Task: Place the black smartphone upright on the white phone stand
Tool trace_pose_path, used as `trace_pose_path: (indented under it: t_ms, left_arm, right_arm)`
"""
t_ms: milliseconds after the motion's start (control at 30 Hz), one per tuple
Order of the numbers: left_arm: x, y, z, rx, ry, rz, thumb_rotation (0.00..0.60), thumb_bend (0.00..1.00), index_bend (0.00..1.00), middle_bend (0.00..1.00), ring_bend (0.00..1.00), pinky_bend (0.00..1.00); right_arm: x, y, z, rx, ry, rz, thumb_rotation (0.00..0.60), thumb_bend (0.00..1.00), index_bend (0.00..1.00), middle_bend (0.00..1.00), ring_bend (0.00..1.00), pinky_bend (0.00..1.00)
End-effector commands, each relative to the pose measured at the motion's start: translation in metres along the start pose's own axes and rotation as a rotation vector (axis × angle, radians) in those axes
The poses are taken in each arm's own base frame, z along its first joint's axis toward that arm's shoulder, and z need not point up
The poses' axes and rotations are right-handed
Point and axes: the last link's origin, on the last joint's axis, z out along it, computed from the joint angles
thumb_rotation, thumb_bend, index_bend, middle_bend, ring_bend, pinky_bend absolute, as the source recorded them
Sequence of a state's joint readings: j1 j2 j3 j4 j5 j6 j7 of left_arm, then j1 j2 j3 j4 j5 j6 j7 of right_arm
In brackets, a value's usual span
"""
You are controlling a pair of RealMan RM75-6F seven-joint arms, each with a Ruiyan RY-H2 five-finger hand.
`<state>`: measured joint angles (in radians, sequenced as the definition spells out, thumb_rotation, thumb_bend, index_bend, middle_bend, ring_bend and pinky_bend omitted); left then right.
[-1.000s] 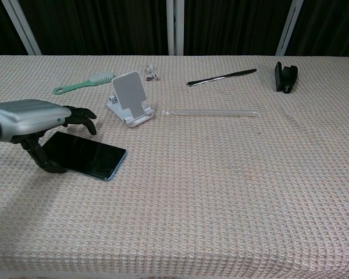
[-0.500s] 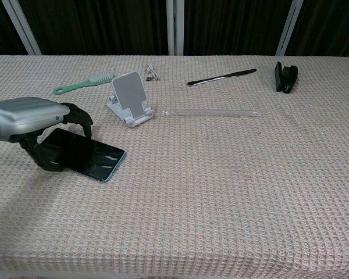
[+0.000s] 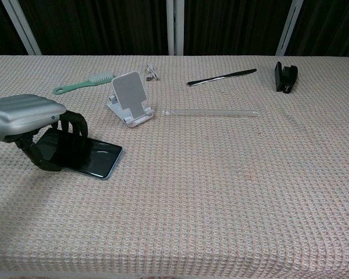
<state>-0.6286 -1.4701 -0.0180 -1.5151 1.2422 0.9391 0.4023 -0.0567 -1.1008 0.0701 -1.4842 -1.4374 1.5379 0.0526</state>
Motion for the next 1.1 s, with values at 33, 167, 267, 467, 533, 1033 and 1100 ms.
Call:
trace_pose_path:
  t_ms: [33, 167, 267, 467, 533, 1033, 1100]
  left_arm:
    - [0.0, -0.002, -0.002, -0.011, 0.012, 0.005, 0.6, 0.38, 0.5, 0.53, 0.39, 0.47]
    - [0.003, -0.003, -0.004, -0.032, 0.035, 0.001, 0.6, 0.39, 0.51, 0.54, 0.41, 0.48]
    - [0.01, -0.008, -0.009, -0.042, 0.062, 0.013, 0.6, 0.4, 0.52, 0.55, 0.43, 0.48]
    - [0.048, -0.021, -0.019, -0.027, 0.143, 0.191, 0.6, 0.4, 0.52, 0.56, 0.44, 0.48]
    - [0.068, -0.023, -0.021, -0.017, 0.187, 0.254, 0.6, 0.4, 0.52, 0.56, 0.44, 0.48]
    - [0.169, 0.016, 0.0, -0.059, 0.223, 0.842, 0.6, 0.43, 0.52, 0.56, 0.44, 0.46]
    - [0.171, 0.027, 0.007, -0.062, 0.208, 0.904, 0.6, 0.42, 0.51, 0.56, 0.44, 0.43]
  right_arm:
    - [0.0, 0.0, 0.0, 0.001, -0.002, 0.0, 0.6, 0.19, 0.0, 0.0, 0.0, 0.0]
    - [-0.001, 0.0, -0.001, 0.001, -0.003, 0.0, 0.6, 0.19, 0.0, 0.0, 0.0, 0.0]
    - [0.0, 0.0, -0.001, 0.0, 0.0, 0.0, 0.6, 0.2, 0.0, 0.0, 0.0, 0.0]
    - [0.005, 0.002, -0.001, -0.006, 0.019, -0.005, 0.6, 0.19, 0.0, 0.0, 0.0, 0.0]
    - [0.008, 0.002, -0.002, -0.007, 0.028, -0.003, 0.6, 0.2, 0.0, 0.0, 0.0, 0.0]
    - [0.016, 0.003, -0.007, -0.02, 0.085, 0.011, 0.6, 0.2, 0.0, 0.0, 0.0, 0.0]
    - [0.016, 0.002, -0.007, -0.015, 0.089, 0.02, 0.6, 0.2, 0.0, 0.0, 0.0, 0.0]
